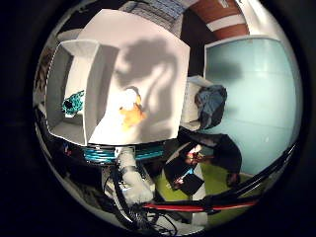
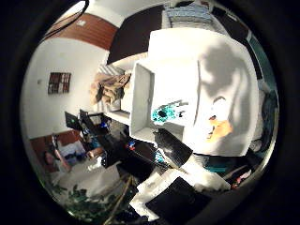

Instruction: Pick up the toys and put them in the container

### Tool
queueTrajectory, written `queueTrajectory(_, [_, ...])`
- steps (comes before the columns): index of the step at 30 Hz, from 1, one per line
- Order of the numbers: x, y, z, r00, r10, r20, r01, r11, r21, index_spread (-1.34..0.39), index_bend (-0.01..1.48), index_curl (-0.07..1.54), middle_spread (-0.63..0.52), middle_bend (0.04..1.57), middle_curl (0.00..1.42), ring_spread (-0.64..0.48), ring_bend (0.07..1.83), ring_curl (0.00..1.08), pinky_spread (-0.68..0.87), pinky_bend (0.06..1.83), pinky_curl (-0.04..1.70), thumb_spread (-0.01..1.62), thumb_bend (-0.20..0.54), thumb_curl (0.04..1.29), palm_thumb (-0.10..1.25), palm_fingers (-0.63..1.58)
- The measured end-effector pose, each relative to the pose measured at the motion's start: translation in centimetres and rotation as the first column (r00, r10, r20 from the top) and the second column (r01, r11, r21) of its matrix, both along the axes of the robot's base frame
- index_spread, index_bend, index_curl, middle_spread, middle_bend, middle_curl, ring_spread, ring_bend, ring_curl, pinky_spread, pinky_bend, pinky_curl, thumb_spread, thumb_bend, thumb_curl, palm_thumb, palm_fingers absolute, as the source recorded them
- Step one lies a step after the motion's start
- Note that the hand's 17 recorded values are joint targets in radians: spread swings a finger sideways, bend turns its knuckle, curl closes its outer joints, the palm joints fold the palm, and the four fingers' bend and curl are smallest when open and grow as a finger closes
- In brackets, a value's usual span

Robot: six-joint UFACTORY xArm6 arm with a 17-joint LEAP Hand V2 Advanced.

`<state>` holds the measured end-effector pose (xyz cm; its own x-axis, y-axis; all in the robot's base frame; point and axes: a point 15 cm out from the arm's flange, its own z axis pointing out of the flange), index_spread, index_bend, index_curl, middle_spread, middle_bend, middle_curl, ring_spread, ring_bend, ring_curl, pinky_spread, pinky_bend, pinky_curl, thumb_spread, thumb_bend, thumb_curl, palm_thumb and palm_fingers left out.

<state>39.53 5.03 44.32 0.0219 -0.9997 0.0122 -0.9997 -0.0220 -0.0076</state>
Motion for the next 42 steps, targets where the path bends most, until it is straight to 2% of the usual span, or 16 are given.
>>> queueTrajectory(9, [-5.1, -9.3, -6.8, 0.981, -0.163, -0.104, 0.164, 0.986, 0.003, -0.25, 0.15, 0.27, 0.06, 0.26, 0.34, 0.20, 0.47, 0.24, 0.50, 0.57, 0.38, 1.14, -0.020, 0.32, 0.55, 0.16])
queueTrajectory(18, [-10.2, -11.7, -16.1, 0.950, -0.225, -0.215, 0.231, 0.973, 0.006, -0.21, 0.15, 0.27, 0.08, 0.26, 0.34, 0.20, 0.48, 0.23, 0.50, 0.57, 0.34, 1.14, -0.022, 0.32, 0.54, 0.19])
queueTrajectory(24, [-7.9, -12.3, -17.6, 0.958, -0.229, -0.170, 0.234, 0.972, 0.006, -0.20, 0.16, 0.27, 0.08, 0.26, 0.34, 0.20, 0.48, 0.23, 0.49, 0.58, 0.32, 1.14, -0.020, 0.32, 0.54, 0.19])
queueTrajectory(27, [-7.7, -12.4, -19.4, 0.950, -0.233, -0.209, 0.239, 0.971, 0.004, -0.20, 0.16, 0.27, 0.08, 0.26, 0.34, 0.20, 0.47, 0.22, 0.49, 0.58, 0.31, 1.15, -0.020, 0.32, 0.54, 0.19])
queueTrajectory(31, [-9.4, -11.9, -23.8, 0.928, -0.233, -0.291, 0.245, 0.970, 0.004, -0.20, 0.16, 0.27, 0.09, 0.26, 0.34, 0.20, 0.47, 0.22, 0.49, 0.59, 0.30, 1.15, -0.020, 0.32, 0.54, 0.19])
queueTrajectory(42, [-8.5, -12.0, -27.4, 0.924, -0.250, -0.291, 0.263, 0.965, 0.006, -0.17, 0.15, 0.27, 0.10, 0.26, 0.34, 0.20, 0.48, 0.22, 0.49, 0.61, 0.27, 1.15, -0.020, 0.32, 0.54, 0.20])
